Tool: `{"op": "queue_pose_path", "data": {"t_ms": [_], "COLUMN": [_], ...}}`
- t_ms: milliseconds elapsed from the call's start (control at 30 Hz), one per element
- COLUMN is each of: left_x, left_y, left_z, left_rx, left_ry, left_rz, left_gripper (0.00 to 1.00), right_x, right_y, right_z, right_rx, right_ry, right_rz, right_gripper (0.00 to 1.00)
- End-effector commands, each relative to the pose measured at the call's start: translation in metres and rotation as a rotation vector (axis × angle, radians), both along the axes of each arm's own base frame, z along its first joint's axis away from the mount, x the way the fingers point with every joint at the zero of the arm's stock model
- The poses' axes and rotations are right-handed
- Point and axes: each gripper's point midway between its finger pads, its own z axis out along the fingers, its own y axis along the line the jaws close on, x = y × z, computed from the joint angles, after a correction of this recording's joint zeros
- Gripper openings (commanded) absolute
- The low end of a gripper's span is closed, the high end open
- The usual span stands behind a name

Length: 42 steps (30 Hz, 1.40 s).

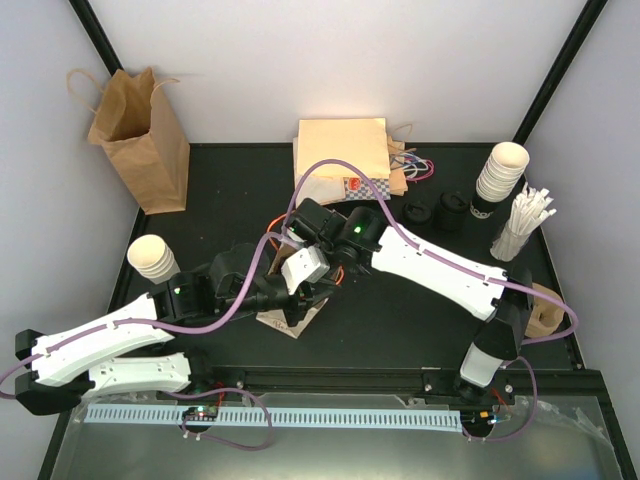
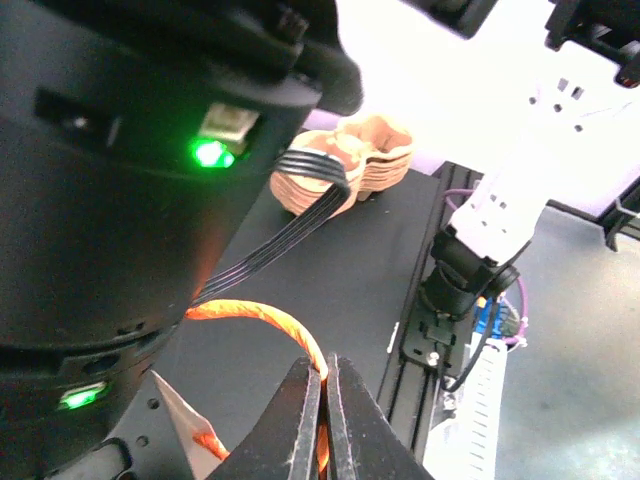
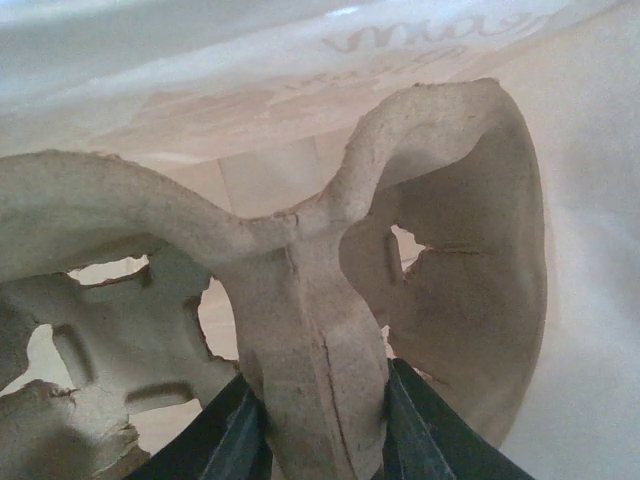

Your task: Pack the takeout coffee

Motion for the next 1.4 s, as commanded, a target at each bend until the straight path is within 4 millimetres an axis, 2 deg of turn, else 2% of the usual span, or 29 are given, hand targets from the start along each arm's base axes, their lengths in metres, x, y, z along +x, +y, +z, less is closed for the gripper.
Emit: {"op": "queue_pose_path", "data": {"t_ms": [0,433,900,1167,1300,1367], "left_x": [-0.019,-0.032,-0.064,-0.059,-0.049,-0.045], "left_y": [-0.01,-0.019,-0.03,-0.024,-0.018,-0.015], "left_z": [0.028,0.026,0.019,0.022,0.022,0.022], "left_rx": [-0.124,-0.127,-0.11,-0.109,-0.1,-0.1], "left_ry": [0.028,0.08,0.126,0.1,0.083,0.076], "left_rz": [-0.1,-0.182,-0.353,-0.31,-0.243,-0.213], "left_gripper": [0.02,0.02,0.02,0.03,0.1,0.18], "right_x": [0.002,-0.004,-0.011,-0.015,-0.018,-0.019], "right_y": [0.006,0.007,0.004,0.004,-0.001,-0.003], "right_z": [0.001,-0.007,-0.02,-0.028,-0.037,-0.042], "right_rx": [0.005,0.001,-0.036,-0.025,-0.032,-0.037], "right_ry": [-0.013,0.019,0.064,0.075,0.08,0.081], "right_rz": [0.018,0.046,0.072,0.077,0.073,0.07], "right_gripper": [0.31,0.31,0.31,0.31,0.31,0.31]}}
